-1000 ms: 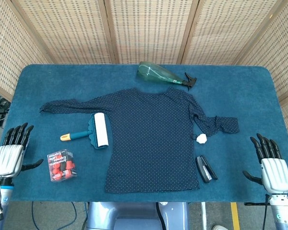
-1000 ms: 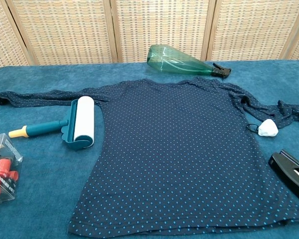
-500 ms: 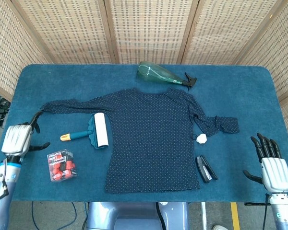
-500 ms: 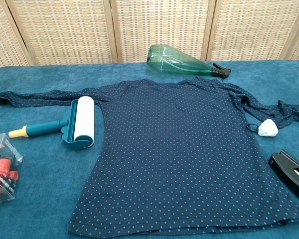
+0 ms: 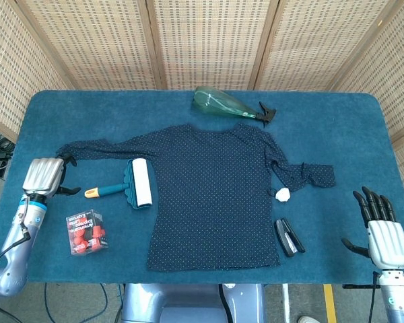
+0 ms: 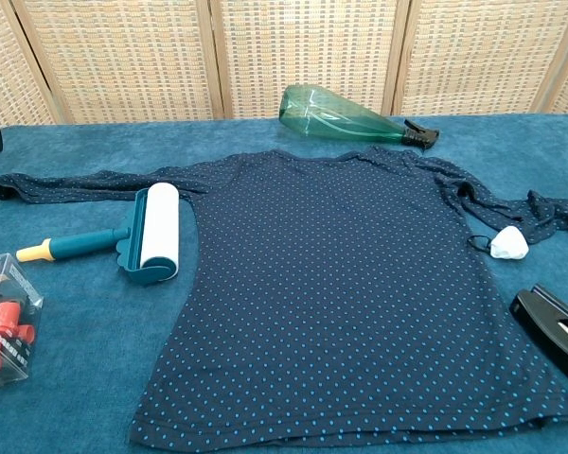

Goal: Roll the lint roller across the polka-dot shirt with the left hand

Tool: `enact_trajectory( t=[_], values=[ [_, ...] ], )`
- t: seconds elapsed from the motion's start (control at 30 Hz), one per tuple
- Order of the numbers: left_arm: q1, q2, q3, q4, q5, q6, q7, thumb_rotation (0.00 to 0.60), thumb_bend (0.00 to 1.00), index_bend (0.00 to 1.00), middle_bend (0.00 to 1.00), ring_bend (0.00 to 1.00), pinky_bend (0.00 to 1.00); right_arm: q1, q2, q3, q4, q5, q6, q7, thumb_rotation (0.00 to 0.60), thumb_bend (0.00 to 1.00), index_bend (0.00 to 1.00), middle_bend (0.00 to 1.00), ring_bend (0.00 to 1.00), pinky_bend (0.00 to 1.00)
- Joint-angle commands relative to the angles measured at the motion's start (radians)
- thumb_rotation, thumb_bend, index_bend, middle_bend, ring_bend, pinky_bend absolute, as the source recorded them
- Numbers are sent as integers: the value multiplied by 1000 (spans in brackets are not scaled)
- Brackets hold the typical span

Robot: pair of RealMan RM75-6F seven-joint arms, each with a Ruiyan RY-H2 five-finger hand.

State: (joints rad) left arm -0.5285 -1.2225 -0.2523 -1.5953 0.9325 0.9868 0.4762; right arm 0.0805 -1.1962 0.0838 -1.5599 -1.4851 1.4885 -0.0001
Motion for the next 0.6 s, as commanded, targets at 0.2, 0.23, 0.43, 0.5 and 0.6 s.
enact_trajectory(
  t=[0.2,0.23,0.43,0.5,0.6],
  values=[
    [-89,-71,40,71,-138,-55,100,600,125,476,814,710,700,0,2,1,0,4,-3,8,600,108,0,0,0,0],
    [-94,-78,44,78,-145,-55,104,600,125,477,814,710,700,0,2,0,0,3,-3,9,600,108,0,0,0,0],
    [-127,-115,67,121,-196,-69,130,600,132,482,814,710,700,1,1,-2,2,2,-6,8,600,108,0,0,0,0],
    [-139,-124,73,131,-218,-76,140,600,135,482,814,710,700,1,0,-2,2,2,-6,7,600,107,0,0,0,0],
    [-155,-138,80,148,-247,-87,146,600,136,482,815,710,700,2,-1,-2,4,3,-8,8,600,108,0,0,0,0]
  ],
)
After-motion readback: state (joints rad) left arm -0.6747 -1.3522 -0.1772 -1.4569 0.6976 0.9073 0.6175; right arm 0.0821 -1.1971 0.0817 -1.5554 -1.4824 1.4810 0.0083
